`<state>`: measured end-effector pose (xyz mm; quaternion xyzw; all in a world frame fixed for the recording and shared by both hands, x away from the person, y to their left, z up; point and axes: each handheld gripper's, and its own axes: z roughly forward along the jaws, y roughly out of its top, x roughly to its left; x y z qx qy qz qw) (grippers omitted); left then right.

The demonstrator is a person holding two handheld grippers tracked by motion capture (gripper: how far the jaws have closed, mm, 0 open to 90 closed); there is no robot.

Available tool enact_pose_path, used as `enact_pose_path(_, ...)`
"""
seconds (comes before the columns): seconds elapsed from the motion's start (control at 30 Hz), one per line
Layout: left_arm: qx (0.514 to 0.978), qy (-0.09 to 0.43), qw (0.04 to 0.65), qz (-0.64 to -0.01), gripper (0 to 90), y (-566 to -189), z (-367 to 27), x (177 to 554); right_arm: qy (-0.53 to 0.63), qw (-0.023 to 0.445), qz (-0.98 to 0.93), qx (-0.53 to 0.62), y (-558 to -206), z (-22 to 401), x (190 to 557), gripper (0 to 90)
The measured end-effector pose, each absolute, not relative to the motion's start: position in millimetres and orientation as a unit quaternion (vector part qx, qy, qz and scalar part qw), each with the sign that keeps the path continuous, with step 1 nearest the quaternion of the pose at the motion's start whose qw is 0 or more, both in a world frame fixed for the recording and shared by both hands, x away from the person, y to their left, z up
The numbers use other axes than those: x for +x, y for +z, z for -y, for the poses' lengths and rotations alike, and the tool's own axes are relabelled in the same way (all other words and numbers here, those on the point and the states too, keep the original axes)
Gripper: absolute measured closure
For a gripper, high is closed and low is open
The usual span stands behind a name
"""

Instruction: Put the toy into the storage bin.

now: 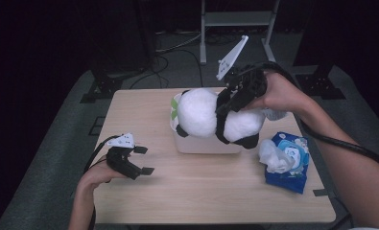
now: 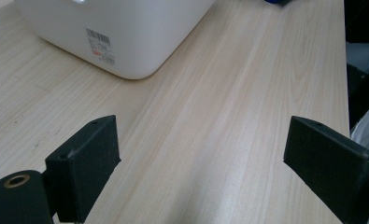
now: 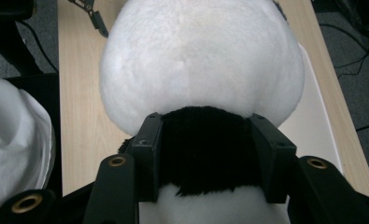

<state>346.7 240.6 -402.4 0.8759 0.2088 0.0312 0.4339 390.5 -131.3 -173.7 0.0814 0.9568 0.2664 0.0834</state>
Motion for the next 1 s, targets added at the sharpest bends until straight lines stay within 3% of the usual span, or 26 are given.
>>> enact_pose_path(0.37,0.877,0.027,0.430,-0.213,9.2,-405,-241,348,0.269,0.089,-0.955,0.090,-169,132,417,55.4)
enact_pose_path(1.0,0.875,0.028,0.432,-0.215,9.2,-406,-246,349,0.265,0.102,-0.955,0.089,-185,116,464,70.7)
